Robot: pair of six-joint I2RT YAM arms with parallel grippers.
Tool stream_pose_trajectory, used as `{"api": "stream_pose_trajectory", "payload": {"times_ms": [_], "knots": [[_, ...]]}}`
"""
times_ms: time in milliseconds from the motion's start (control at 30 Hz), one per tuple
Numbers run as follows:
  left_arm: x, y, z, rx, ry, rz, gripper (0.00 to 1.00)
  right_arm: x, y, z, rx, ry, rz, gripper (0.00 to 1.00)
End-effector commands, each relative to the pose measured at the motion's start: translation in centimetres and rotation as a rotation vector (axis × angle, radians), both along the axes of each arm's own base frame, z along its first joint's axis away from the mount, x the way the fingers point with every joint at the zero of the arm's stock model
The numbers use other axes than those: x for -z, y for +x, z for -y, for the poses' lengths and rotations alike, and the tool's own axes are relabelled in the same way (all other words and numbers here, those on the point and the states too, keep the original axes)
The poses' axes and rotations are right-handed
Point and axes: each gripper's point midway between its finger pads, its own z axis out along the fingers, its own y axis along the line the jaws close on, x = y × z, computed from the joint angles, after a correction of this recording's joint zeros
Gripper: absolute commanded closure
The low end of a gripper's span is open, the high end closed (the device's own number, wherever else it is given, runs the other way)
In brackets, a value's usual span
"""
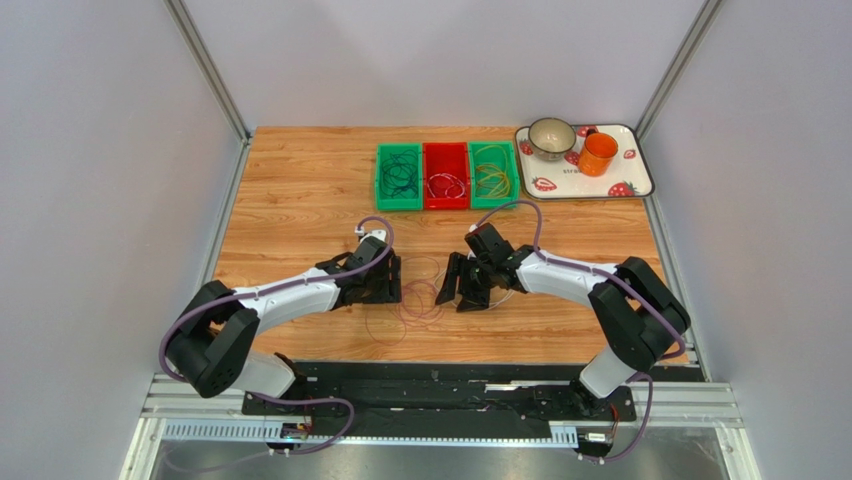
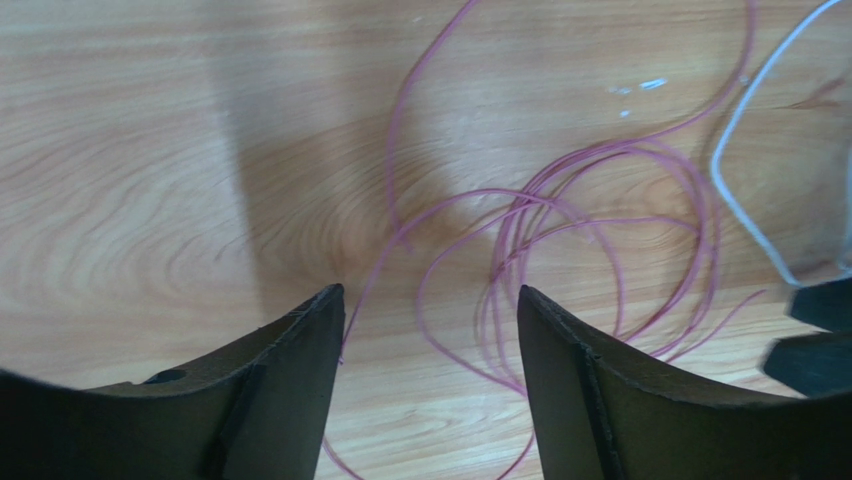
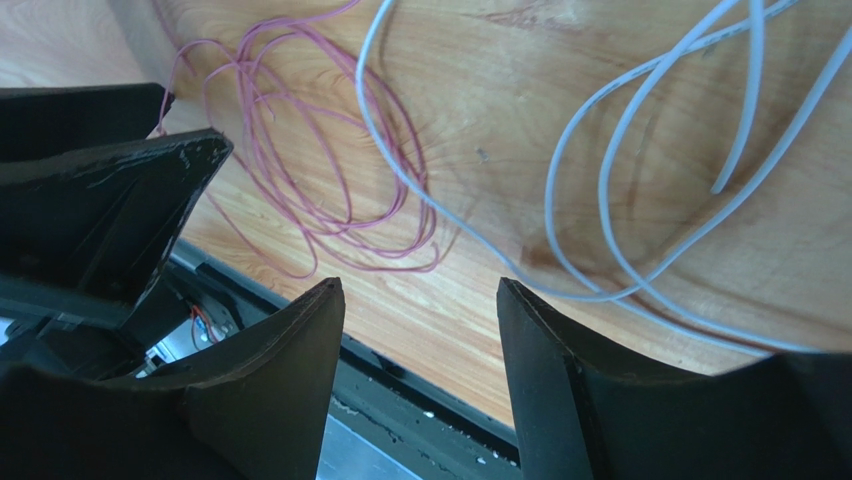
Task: Untangle the cables
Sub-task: Pick up the cable at the center of the board.
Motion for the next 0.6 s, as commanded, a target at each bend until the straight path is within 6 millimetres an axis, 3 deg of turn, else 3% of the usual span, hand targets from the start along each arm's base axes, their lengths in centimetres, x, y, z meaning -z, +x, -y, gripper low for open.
{"api": "stream_pose_trajectory", "payload": {"times_ms": [0, 267, 367, 500, 567], "knots": [[0.4, 0.5, 2.5, 0.037, -0.110, 0.002, 0.29, 0.1, 1.6, -1.2, 0.017, 0.014, 0.035, 0.38], [2.0, 0.4, 3.4, 0.053, -0.127, -0.041, 0.30, 1.0, 1.7, -1.6, 0.008, 0.007, 0.016, 0.39], [2.4, 0.2, 3.7, 0.060, -0.138, -0.054, 0.39, 1.1, 1.9, -1.9, 0.008, 0.012, 0.015, 0.39], [3.6, 0.0, 3.8, 0.051, -0.132, -0.078, 0.60, 1.4, 2.5, -2.4, 0.020, 0.028, 0.016, 0.39], [3.9, -0.4, 4.1, 0.061, -0.149, -0.092, 0.65, 1.5, 2.7, -2.8, 0.021, 0.044, 0.017, 0.40]]}}
